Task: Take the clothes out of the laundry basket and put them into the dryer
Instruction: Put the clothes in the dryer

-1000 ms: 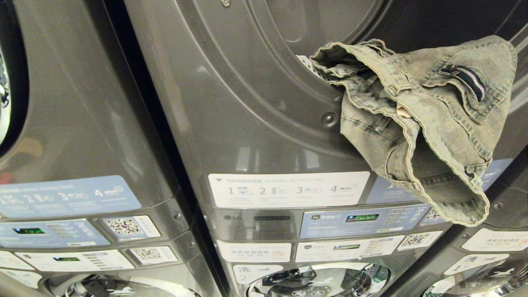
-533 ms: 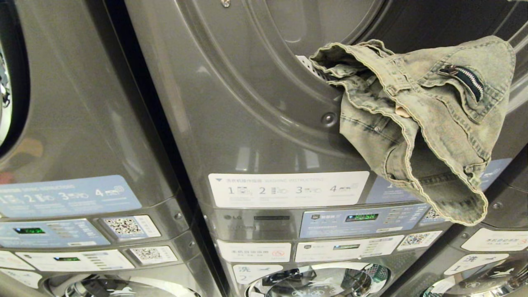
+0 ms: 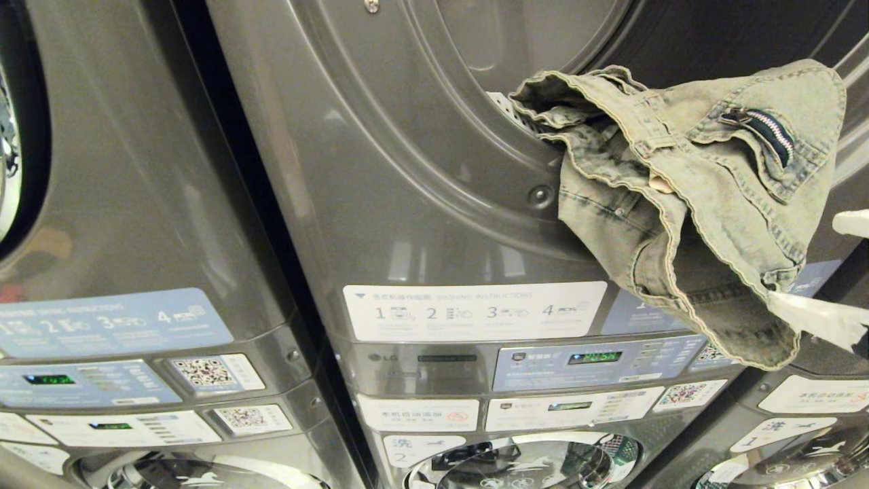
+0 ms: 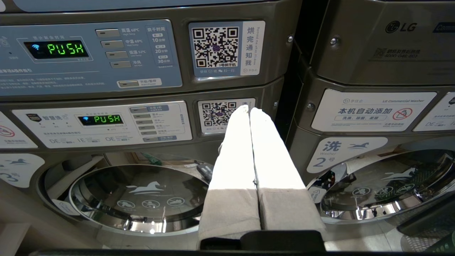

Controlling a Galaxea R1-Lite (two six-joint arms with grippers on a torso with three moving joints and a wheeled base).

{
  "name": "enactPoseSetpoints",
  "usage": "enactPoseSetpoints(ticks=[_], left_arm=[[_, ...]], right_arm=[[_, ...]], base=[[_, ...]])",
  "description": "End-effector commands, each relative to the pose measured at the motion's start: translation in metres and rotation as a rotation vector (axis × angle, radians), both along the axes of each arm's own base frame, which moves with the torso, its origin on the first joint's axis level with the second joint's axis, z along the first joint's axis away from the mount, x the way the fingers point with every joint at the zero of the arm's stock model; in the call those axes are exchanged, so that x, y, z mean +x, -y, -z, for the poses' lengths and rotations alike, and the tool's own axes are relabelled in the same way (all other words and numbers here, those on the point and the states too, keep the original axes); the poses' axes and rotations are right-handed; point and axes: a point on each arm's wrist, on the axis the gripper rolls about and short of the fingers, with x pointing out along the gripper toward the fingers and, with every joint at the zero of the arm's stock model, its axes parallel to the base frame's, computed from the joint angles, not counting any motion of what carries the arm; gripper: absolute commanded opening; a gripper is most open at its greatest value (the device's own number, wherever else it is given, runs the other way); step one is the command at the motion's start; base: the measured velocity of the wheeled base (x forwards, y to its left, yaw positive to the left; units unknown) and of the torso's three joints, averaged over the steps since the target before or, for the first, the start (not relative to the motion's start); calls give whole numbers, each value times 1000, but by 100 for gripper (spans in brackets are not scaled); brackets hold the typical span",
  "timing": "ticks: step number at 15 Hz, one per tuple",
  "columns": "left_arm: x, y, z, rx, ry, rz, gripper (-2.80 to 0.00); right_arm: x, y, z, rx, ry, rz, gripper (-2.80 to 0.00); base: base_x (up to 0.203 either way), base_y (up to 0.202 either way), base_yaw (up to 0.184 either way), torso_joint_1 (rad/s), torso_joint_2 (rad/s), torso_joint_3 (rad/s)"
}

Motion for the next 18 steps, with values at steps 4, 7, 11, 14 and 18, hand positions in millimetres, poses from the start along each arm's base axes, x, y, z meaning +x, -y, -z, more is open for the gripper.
enactPoseSetpoints(ticks=[4,7,11,14,18], left_arm=[[0,0,0,0,0,-1,-280],[0,0,0,-1,0,-1,-280],[0,0,0,-1,0,-1,-280],[0,0,0,-2,0,-1,-280],[0,0,0,-1,0,-1,-280]], right_arm=[[-2,-1,9,-17,-17,-12,0],[10,-6,16,-34,-32,27,0],[22,-11,20,-34,-20,62,-280],[26,-13,22,-43,-33,64,-280],[26,-13,14,-32,-7,66,-280]], base=[[0,0,0,0,0,0],[0,0,0,0,0,0],[0,0,0,0,0,0],[0,0,0,0,0,0],[0,0,0,0,0,0]])
